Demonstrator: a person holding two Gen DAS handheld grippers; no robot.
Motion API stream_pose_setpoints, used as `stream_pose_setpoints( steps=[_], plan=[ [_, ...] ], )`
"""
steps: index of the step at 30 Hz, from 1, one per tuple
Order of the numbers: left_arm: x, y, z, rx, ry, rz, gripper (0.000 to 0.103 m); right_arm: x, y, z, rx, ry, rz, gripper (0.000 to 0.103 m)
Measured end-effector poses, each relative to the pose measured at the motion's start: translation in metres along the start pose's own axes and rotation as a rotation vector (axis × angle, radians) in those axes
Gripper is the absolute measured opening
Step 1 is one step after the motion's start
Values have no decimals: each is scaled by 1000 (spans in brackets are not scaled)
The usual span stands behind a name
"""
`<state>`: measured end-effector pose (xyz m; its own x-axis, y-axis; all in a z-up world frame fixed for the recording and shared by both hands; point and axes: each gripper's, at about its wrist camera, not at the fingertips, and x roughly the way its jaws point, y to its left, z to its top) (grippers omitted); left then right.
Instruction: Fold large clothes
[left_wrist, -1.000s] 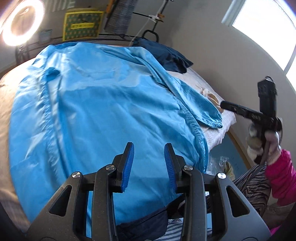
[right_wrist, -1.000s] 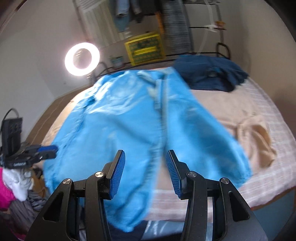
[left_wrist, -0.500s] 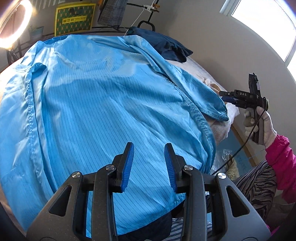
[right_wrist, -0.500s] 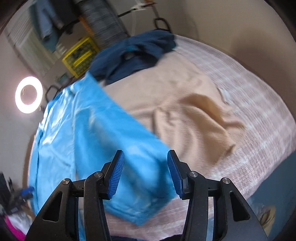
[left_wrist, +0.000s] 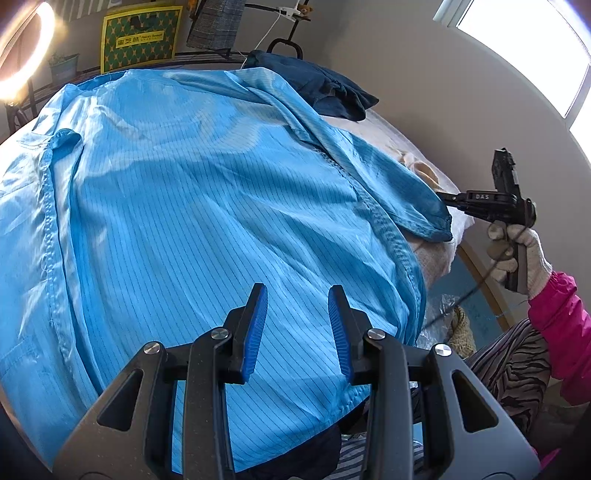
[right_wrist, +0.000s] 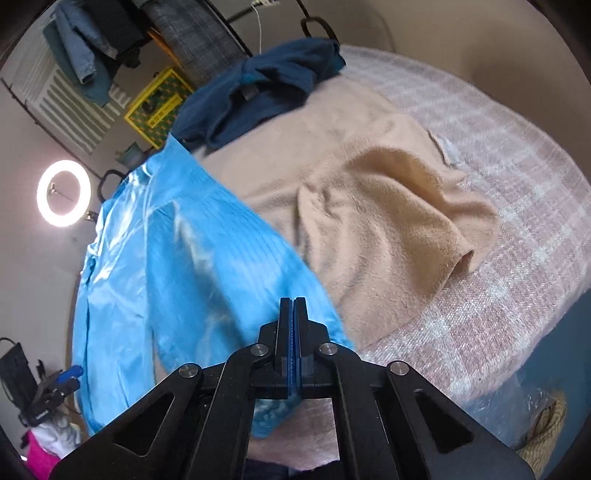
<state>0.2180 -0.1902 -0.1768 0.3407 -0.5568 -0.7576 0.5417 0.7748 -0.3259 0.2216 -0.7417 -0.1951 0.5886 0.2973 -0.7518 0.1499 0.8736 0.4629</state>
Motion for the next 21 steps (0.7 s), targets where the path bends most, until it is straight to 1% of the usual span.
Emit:
stream_pose_setpoints(
  steps=[4, 5, 7, 8, 9, 10, 11, 12, 13, 14, 16, 17, 18, 19, 20, 21],
  plan=[
    [-5, 3, 0, -8, -11, 1, 34, -16, 23, -3, -52, -48, 30, 0],
    [-6, 4, 0, -13, -13, 1, 34, -21, 29, -3, -72, -70, 22, 0],
    [-9, 6, -1, -21, -15, 1, 34, -25, 31, -1, -79, -104, -23, 0],
    [-10, 7, -2, -23, -17, 0, 34, -25, 27, 1, -62, -98, -24, 0],
    [-12, 7, -3, -22, -18, 0, 34, -23, 23, 2, -43, -86, -15, 3],
    [-13, 7, -4, -21, -20, 1, 34, -20, 15, 4, -4, -54, 9, 8],
    [-15, 7, -5, -21, -21, 1, 34, -18, 10, 3, 19, -43, 13, 25],
    [-16, 7, -5, -22, -22, 2, 34, -16, 4, 3, 38, -39, 1, 44],
    [-16, 8, -6, -24, -22, 4, 34, -13, 1, 3, 50, -32, -19, 52],
    [-17, 8, -6, -27, -23, 4, 34, -8, -4, 2, 54, -14, -51, 54],
    [-17, 8, -6, -29, -22, 4, 34, 2, -8, 1, 56, 17, -84, 54],
    [-17, 9, -6, -29, -22, 4, 34, 8, -10, -1, 54, 38, -96, 51],
    [-17, 8, -6, -29, -23, 3, 34, 11, -10, -3, 51, 49, -96, 43],
    [-17, 8, -6, -27, -22, 2, 34, 13, -9, -5, 42, 59, -95, 38],
    [-16, 7, -5, -23, -22, 2, 34, 15, -5, -7, 17, 62, -102, 29],
    [-16, 6, -5, -20, -21, 3, 34, 16, -2, -9, -3, 65, -109, 18]
  ],
)
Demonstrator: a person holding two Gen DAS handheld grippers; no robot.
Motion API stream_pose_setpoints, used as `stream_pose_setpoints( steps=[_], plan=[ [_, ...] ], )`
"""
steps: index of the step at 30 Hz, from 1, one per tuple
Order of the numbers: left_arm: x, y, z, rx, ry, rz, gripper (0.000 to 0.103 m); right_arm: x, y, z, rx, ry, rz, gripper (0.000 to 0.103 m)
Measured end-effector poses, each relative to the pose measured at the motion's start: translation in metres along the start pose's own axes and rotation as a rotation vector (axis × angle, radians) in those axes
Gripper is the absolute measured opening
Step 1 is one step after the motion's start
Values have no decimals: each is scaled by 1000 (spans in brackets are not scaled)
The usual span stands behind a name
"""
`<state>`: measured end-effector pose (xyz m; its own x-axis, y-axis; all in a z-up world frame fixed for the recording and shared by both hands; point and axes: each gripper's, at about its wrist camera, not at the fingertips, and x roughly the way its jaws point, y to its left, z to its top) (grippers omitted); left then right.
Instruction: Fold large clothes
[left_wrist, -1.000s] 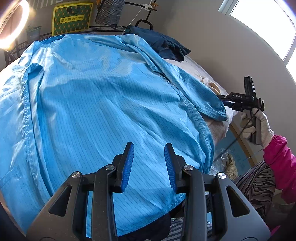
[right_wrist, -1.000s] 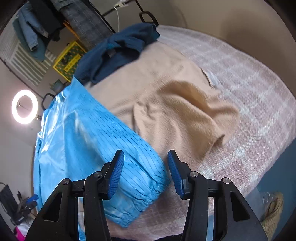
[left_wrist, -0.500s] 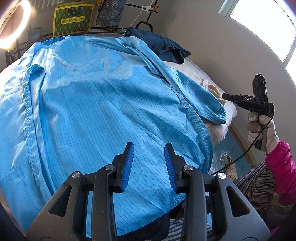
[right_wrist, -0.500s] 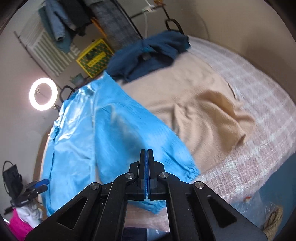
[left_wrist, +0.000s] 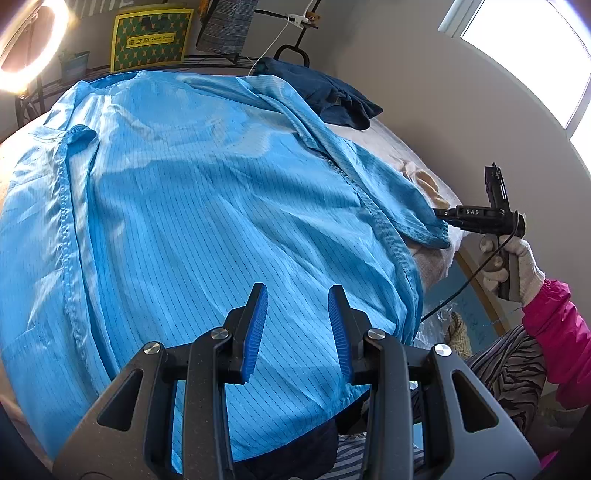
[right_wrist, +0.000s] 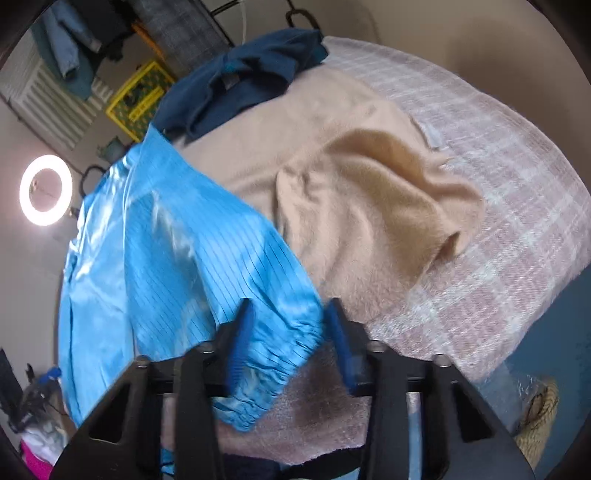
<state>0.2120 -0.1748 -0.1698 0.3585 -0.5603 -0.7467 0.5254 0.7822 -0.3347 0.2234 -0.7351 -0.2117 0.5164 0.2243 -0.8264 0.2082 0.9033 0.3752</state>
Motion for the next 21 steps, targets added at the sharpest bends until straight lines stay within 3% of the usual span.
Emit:
stream_pose_setpoints(
  steps=[3, 11, 16, 21],
  plan=[
    [2, -1, 0, 3, 4, 0, 34, -13, 9, -5, -17, -41, -9, 8],
    [1, 7, 1, -35, 2, -6, 34, -70, 48, -14, -51, -216, 133, 7],
    [-10, 18, 4, -82, -31, -5, 34, -87, 118, -30, -244, -240, 227, 7],
    [-21, 31, 8, -138, -65, -4, 34, -81, 187, -62, -458, -181, 319, 7]
  ],
)
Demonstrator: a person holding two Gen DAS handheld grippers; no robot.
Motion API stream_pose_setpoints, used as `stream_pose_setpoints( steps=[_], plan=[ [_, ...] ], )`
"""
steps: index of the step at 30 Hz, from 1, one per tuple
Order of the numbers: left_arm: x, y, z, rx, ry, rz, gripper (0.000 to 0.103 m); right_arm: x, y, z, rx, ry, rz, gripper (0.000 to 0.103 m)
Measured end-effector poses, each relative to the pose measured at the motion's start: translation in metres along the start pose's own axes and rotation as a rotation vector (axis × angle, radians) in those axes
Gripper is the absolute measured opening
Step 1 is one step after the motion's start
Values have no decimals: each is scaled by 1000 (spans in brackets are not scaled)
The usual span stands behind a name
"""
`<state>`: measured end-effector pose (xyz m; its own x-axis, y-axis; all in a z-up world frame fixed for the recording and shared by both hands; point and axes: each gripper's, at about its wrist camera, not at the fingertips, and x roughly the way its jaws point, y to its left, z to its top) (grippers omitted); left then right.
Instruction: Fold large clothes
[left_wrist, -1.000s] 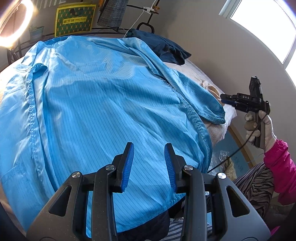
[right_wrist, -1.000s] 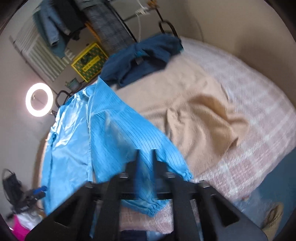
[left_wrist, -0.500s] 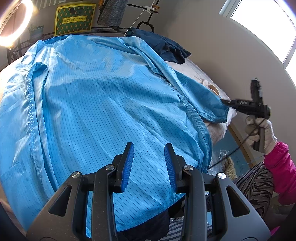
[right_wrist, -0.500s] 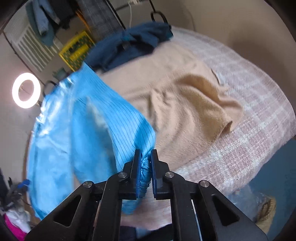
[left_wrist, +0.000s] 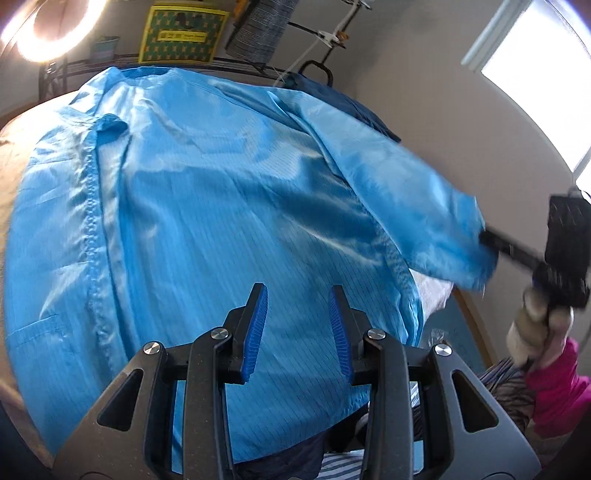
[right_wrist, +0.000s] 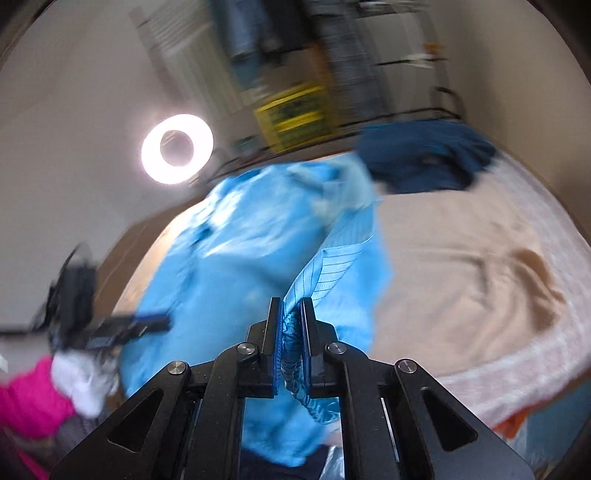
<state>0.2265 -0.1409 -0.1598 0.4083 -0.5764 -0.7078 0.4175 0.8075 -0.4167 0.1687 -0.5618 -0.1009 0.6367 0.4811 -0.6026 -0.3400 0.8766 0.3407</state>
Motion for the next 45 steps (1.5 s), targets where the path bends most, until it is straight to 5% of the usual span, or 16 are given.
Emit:
stream_pose_setpoints(
  steps=[7, 10, 13, 19, 24, 26, 33, 35, 36, 45],
  plan=[
    [-10, 25, 0, -100, -14, -2, 34, 62, 86, -50, -322, 229, 110, 7],
    [-9, 33, -3, -143, 4, -15, 46, 80, 99, -76, -404, 327, 153, 7],
    [-4, 35, -6, -152, 20, -16, 48, 91, 101, -91, -430, 382, 177, 7],
    [20, 33, -5, -191, 78, -53, 48, 84, 102, -90, -437, 401, 252, 14],
    [44, 33, -8, -235, 129, -74, 48, 61, 79, -69, -312, 347, 378, 19],
    [53, 36, -8, -269, 141, -106, 48, 50, 65, -59, -253, 301, 414, 29],
    [69, 34, -1, -269, 132, -109, 47, 41, 12, -22, -71, 164, 270, 35],
    [73, 31, 1, -255, 135, -124, 12, 42, -12, -8, 4, 127, 209, 35],
    [76, 30, 0, -240, 143, -117, 5, 44, -22, -2, 40, 116, 182, 35],
    [76, 16, -16, -202, 155, -130, 0, 103, -110, 59, 268, 88, 41, 35]
  ],
)
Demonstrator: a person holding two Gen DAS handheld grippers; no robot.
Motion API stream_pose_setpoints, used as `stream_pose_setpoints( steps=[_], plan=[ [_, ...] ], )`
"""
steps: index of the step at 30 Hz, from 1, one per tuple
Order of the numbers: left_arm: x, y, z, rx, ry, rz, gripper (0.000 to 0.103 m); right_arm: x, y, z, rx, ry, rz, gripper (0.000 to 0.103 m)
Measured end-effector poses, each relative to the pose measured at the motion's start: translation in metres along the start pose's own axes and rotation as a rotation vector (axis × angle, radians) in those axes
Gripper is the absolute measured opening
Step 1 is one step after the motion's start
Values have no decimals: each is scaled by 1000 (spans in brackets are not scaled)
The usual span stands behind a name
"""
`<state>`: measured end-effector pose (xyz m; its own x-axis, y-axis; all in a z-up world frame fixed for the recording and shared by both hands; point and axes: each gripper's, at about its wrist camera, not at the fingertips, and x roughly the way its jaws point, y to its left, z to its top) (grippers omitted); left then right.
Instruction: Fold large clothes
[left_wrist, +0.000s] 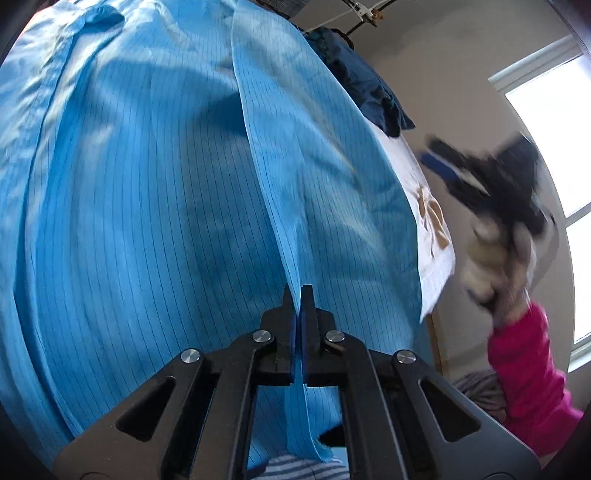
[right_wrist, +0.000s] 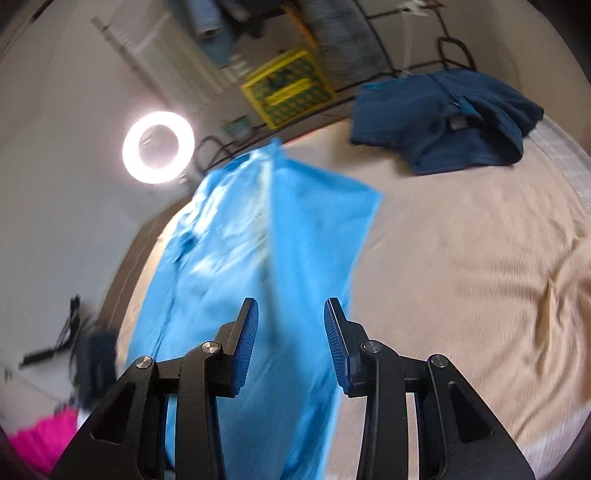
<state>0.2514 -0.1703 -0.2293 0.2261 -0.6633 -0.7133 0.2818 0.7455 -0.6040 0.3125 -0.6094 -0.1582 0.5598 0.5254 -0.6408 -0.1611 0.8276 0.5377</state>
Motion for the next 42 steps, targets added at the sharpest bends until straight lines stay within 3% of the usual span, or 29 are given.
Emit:
stream_pose_setpoints(
  steps=[5, 6, 8, 9, 11, 12, 13, 17, 22, 26, 28, 29, 33, 37, 40, 42],
  plan=[
    [1, -4, -8, 20, -12, 29, 1, 44, -25, 32, 82, 23, -30, 36],
    [1, -4, -3, 15, -12, 37, 4, 48, -27, 36, 91, 26, -34, 36],
    [2, 1, 10, -25, -17, -1, 25, 60, -33, 44, 108, 30, -51, 36],
    [2, 4, 16, -48, -38, -6, 27, 65, -36, 47, 108, 35, -61, 36],
    [3, 9, 27, -83, -72, -25, 27, 77, -39, 52, 108, 53, -80, 36],
    [6, 11, 31, -93, -72, -41, 20, 81, -40, 53, 109, 58, -80, 36],
    [9, 12, 34, -93, -62, -56, 0, 85, -41, 54, 112, 64, -78, 36],
    [12, -3, 26, -28, -51, -29, 0, 97, -42, 59, 118, 79, -67, 36],
    [4, -19, -9, 32, -35, 4, 0, 104, -48, 67, 144, 64, -30, 36],
    [8, -20, -10, 21, -44, 18, 0, 111, -51, 73, 142, 54, -11, 35],
    [5, -19, -10, 12, -51, 16, 0, 114, -47, 76, 120, 49, -5, 10],
    [2, -19, -12, 11, -52, 16, 0, 116, -42, 79, 92, 47, -23, 5],
    [0, -25, -21, 32, -34, 8, 0, 117, -33, 87, 14, 21, -115, 5],
    [-1, -28, -29, 46, -23, 7, 0, 100, -38, 89, 68, 19, -65, 12],
    [-4, -28, -34, 29, -7, 17, 0, 65, -36, 82, 60, -4, -52, 18],
    [-11, -30, -39, 29, -1, 33, 11, 39, -35, 73, 76, -16, -12, 18]
  ],
)
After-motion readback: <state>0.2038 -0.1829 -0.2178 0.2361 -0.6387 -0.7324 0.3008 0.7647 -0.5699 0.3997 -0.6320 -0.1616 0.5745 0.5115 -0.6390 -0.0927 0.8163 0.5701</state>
